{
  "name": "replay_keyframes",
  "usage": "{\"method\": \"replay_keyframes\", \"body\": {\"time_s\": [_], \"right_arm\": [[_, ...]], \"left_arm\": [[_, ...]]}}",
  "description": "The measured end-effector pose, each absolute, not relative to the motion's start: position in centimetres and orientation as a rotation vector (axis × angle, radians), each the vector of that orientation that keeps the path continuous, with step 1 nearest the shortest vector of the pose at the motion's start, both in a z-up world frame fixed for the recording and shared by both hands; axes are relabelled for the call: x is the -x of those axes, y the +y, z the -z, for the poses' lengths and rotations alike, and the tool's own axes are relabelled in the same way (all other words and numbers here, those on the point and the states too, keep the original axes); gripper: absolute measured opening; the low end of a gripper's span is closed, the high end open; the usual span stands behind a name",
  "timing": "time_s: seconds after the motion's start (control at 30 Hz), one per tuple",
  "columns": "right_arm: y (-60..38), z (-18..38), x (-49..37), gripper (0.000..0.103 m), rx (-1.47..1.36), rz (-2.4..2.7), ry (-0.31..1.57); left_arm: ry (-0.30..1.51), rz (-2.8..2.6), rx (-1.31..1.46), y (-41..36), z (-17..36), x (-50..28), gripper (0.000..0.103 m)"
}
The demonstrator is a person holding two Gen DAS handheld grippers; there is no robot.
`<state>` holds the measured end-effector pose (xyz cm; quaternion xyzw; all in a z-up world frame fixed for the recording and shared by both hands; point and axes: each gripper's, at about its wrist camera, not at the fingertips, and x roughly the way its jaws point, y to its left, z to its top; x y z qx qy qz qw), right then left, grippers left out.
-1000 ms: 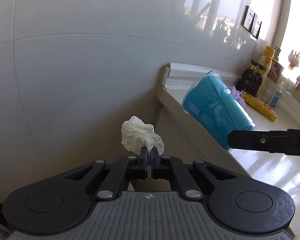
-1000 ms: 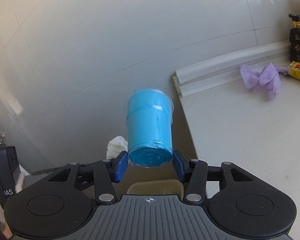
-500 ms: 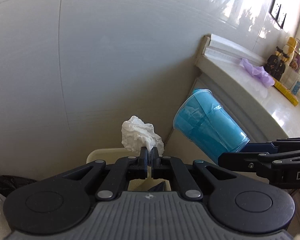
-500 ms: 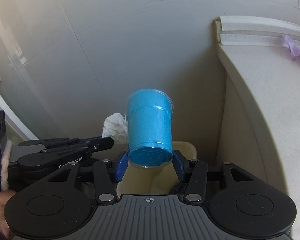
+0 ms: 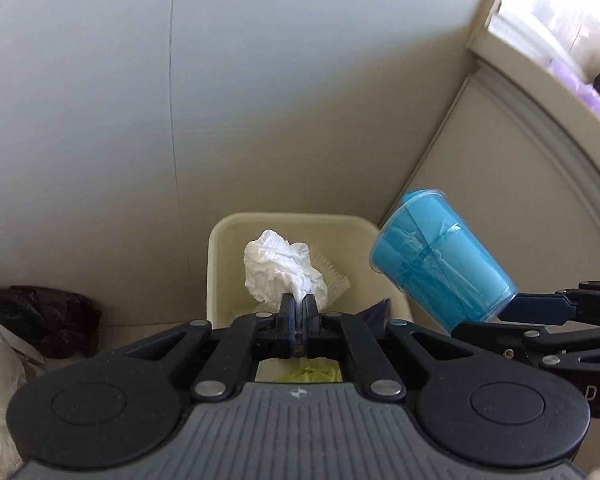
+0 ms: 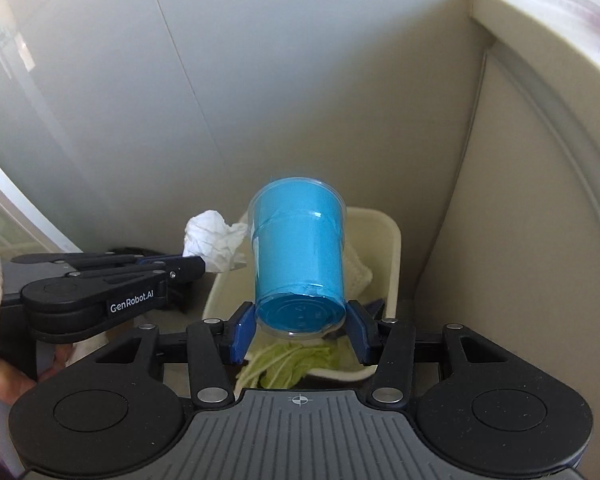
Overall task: Collect trash
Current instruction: 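Open both grippers to drop the tissue and blue cup into the wastebasket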
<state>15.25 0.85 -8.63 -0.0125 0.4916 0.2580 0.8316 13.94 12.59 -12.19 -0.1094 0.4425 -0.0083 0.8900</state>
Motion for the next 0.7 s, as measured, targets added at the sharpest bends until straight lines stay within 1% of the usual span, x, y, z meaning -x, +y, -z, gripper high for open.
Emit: {"method": "replay_keyframes", "body": {"time_s": [0.27,0.57,0.6,0.67,0.7], "right_arm": [[1.0,11.7,-15.7,0.048,0.075,-0.514,1.053],[1.3,11.9,-14.3,0.049,0.065,-0.518,1.003],[1.3,11.9,-14.3,0.049,0.057,-0.521,1.004],[1.1,12.2,-15.1,0.053,0.039,-0.519,1.018],[1.0,12.3,-15.3,0.058,0.033,-0.516,1.018]], "left_arm": [[0.977,0.012,0.209,12.5,16.1,-14.7,0.003],[0.993,-0.011,0.177,12.3,17.4,-15.6,0.003],[0.988,-0.012,0.175,12.3,17.4,-15.7,0.005],[0.977,-0.017,0.164,12.1,17.3,-15.6,0.013],[0.973,-0.022,0.159,12.1,17.3,-15.6,0.025]]}}
